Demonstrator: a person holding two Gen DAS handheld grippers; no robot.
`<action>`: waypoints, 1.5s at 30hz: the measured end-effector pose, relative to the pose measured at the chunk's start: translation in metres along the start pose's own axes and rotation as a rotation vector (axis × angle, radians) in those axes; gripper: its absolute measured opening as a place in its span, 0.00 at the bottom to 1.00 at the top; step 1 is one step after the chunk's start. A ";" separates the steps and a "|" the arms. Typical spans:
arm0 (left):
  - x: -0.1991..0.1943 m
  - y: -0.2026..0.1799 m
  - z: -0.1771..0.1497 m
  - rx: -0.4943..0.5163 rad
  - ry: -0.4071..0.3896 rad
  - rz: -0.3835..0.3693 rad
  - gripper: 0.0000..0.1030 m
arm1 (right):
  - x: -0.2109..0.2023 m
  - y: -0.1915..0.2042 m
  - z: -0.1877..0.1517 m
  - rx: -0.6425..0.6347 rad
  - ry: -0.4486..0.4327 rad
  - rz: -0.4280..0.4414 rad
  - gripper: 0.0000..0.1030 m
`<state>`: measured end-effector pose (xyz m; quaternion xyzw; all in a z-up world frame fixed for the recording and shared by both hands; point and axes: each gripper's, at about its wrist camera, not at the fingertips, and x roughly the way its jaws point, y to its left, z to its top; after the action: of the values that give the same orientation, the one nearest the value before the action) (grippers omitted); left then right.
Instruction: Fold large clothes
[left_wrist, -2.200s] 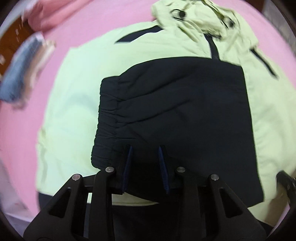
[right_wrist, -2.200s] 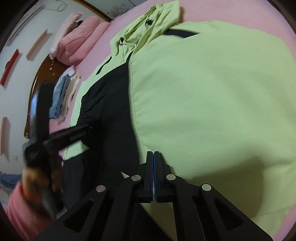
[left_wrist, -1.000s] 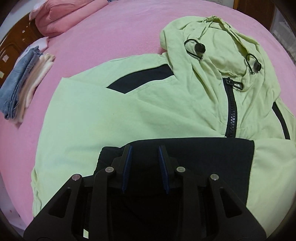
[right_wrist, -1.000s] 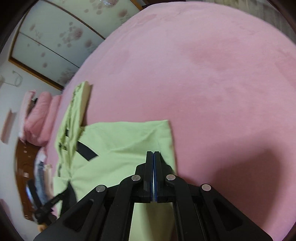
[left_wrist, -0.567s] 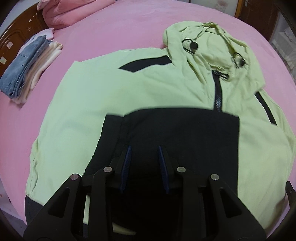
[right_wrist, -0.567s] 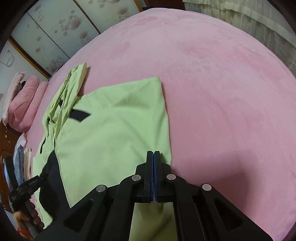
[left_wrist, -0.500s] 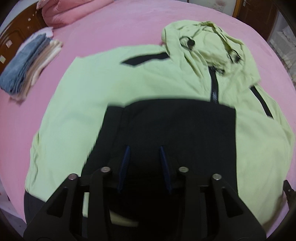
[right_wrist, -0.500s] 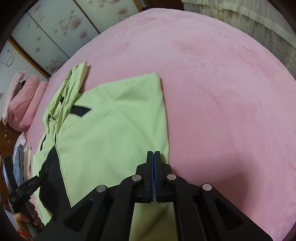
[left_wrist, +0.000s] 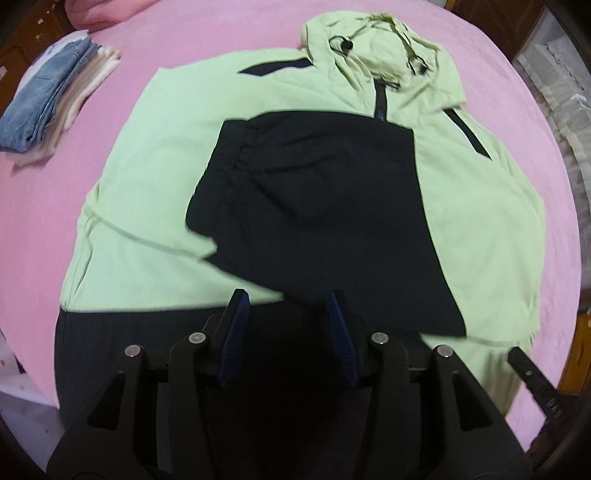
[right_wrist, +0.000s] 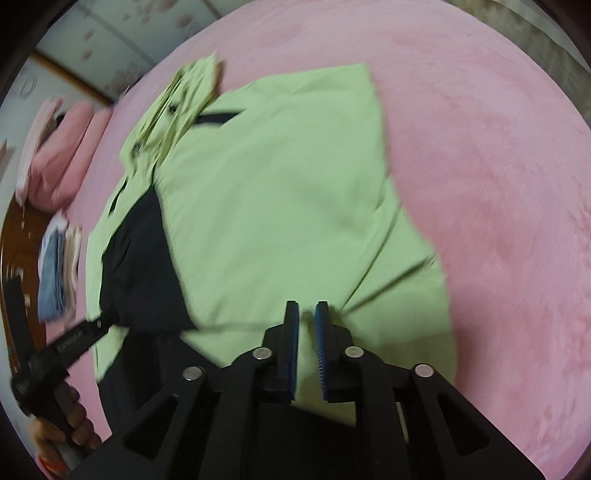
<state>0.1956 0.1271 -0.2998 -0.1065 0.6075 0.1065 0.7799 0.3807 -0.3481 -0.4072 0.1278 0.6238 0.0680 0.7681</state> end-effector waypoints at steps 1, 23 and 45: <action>-0.005 0.001 -0.003 -0.004 0.002 0.002 0.43 | -0.004 0.008 -0.007 -0.010 0.015 0.017 0.20; -0.031 0.046 -0.020 0.237 0.341 -0.020 0.78 | -0.033 0.107 -0.060 -0.033 0.237 0.147 0.88; 0.003 0.066 0.355 0.160 0.463 0.172 0.78 | -0.058 0.149 0.329 0.000 0.119 0.023 0.95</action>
<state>0.5054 0.2947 -0.2203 -0.0140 0.7831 0.0971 0.6140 0.6972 -0.2577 -0.2483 0.1310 0.6667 0.0844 0.7289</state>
